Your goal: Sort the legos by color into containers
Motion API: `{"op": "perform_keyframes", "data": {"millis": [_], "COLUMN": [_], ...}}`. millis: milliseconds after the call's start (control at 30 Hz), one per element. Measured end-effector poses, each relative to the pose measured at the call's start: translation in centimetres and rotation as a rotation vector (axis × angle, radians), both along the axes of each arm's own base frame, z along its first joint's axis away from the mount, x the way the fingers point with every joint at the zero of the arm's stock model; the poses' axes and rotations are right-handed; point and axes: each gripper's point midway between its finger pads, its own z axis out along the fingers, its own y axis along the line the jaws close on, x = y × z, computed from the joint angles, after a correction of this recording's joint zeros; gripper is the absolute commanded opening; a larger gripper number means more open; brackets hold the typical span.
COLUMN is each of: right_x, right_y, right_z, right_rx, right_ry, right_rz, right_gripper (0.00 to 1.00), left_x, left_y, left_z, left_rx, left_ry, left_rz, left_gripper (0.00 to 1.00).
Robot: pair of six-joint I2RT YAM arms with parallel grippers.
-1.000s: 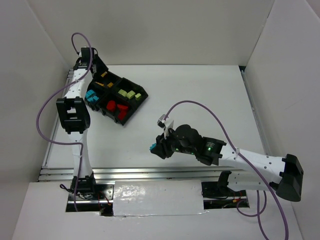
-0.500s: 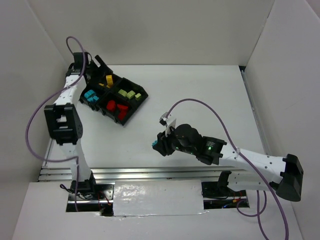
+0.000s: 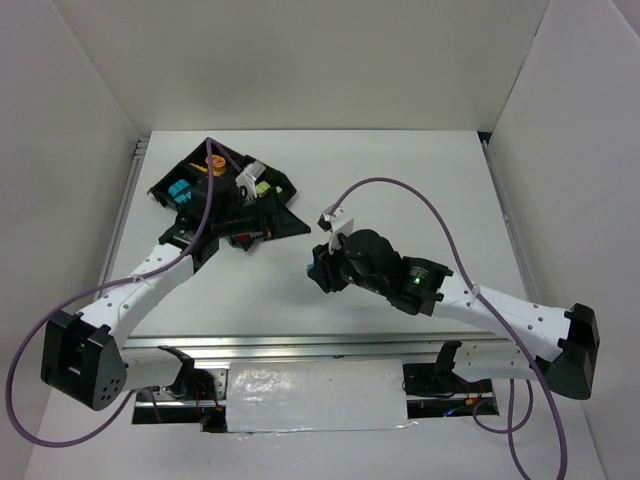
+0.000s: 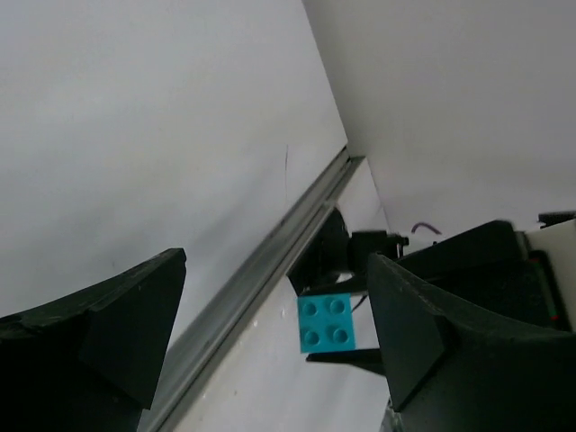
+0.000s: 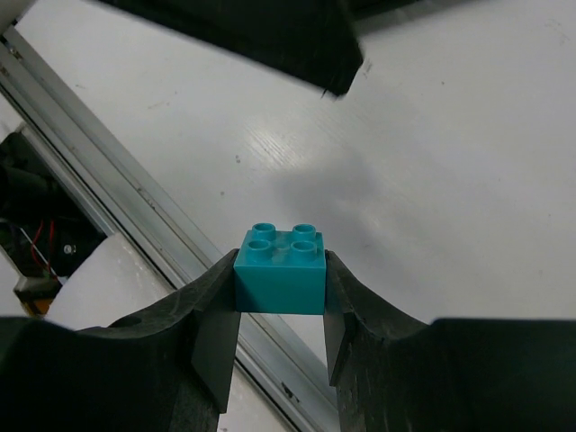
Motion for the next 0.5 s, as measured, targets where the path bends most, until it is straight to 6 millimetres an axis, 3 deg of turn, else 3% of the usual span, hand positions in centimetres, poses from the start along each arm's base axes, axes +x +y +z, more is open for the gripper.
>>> {"op": "perform_keyframes", "data": {"millis": [133,500], "right_x": [-0.3,-0.9], "right_y": [-0.1,-0.1], "right_z": [-0.3,0.4], "right_rx": [-0.009,0.023], "right_ry": [0.012,0.013], "right_rz": [0.010,0.037], "right_gripper": [0.00,0.00], "left_x": [-2.2,-6.8], "left_y": [-0.5,-3.4], "left_z": [-3.1,-3.1], "left_rx": [0.011,-0.083], "left_ry": [0.103,0.135], "left_rz": [-0.058,-0.224], "left_gripper": [0.91,0.92]}}
